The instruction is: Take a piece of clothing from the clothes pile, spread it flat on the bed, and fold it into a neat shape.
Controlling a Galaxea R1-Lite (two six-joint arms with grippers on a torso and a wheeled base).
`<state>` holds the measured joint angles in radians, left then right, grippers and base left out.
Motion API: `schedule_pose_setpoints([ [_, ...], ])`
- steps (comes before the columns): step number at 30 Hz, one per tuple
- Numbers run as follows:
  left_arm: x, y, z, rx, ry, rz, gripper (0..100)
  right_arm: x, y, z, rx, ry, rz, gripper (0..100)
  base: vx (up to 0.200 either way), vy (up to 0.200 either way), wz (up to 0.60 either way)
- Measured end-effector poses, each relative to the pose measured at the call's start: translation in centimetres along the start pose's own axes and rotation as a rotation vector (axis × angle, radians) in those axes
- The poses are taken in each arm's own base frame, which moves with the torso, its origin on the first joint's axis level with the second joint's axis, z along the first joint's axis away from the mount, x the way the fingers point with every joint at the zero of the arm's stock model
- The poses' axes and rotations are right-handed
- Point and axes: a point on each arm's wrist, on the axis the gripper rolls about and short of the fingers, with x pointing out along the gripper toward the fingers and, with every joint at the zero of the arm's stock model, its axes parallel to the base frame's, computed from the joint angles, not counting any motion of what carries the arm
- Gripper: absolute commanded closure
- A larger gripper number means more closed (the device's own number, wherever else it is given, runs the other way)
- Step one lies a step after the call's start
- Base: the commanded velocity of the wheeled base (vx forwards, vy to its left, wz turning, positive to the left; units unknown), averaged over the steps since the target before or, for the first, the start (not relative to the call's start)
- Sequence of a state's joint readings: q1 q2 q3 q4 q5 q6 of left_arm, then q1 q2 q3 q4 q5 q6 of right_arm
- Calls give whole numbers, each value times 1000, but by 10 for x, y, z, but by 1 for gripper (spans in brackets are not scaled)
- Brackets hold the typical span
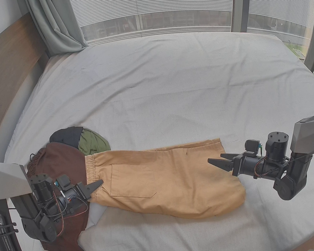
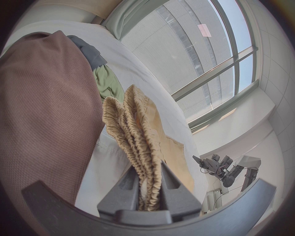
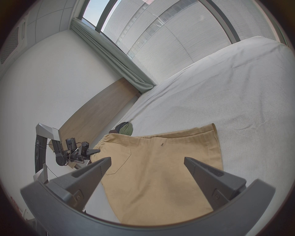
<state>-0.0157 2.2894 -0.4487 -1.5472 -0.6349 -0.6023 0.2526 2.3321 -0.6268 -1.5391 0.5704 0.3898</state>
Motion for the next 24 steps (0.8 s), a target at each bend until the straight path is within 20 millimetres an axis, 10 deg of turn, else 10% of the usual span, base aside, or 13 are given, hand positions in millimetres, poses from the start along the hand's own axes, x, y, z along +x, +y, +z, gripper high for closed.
schedule_pose_setpoints([
  [24, 5, -45, 4, 84, -8, -103, 100, 0, 4, 2, -5, -5, 9, 0, 0, 0, 0],
])
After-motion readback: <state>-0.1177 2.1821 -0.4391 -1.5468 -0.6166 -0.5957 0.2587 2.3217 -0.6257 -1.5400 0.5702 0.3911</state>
